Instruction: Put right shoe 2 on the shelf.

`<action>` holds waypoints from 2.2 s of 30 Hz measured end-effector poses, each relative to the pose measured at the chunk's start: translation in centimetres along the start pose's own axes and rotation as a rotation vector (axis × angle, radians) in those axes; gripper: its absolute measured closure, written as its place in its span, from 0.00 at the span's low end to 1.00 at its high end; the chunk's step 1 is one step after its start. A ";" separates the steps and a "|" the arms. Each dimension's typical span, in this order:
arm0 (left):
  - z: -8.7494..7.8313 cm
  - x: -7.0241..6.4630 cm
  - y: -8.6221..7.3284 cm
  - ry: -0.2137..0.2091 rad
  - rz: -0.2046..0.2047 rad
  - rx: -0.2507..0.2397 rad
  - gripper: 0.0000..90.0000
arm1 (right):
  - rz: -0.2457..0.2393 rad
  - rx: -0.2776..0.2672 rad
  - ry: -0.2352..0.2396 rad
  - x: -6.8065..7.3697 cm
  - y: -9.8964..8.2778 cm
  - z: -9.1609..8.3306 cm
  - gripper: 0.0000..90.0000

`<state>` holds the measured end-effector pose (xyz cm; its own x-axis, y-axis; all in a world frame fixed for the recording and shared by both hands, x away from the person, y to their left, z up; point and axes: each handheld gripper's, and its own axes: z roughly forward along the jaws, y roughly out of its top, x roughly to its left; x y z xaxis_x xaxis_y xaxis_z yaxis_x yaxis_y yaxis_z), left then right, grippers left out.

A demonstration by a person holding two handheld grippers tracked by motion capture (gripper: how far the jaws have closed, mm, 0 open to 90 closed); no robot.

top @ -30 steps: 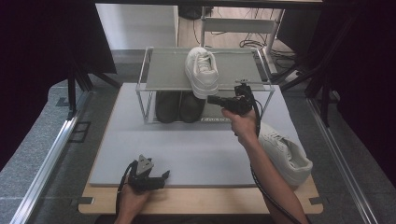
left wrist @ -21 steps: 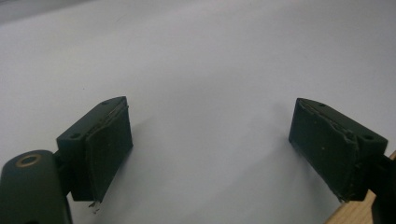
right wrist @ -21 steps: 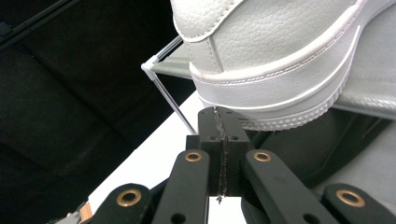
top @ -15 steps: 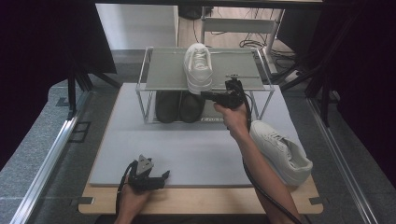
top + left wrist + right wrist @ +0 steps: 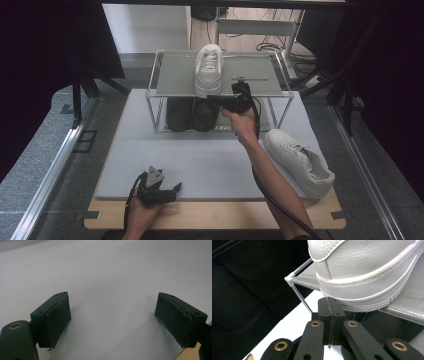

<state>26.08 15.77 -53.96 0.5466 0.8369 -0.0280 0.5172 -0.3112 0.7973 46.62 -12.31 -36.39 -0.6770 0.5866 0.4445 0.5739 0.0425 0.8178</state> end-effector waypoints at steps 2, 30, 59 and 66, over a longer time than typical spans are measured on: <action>0.0 0.0 0.0 0.000 0.000 0.000 0.14 | -0.008 0.003 -0.006 0.0 0.0 0.0 1.00; 0.0 0.0 0.0 0.001 0.001 0.000 0.15 | -0.028 0.009 -0.026 -0.3 0.2 -0.3 0.97; 0.0 0.0 0.0 0.002 0.001 0.000 0.14 | -0.428 0.080 -0.181 1.7 -3.3 -2.5 0.22; 0.0 0.0 0.0 0.002 0.003 0.001 0.14 | -0.405 0.082 -0.184 1.4 -4.4 -3.8 0.15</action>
<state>26.08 15.78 -53.95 0.5471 0.8367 -0.0241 0.5160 -0.3144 0.7968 41.35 -14.72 -38.00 -0.7656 0.6431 0.0164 0.3191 0.3574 0.8777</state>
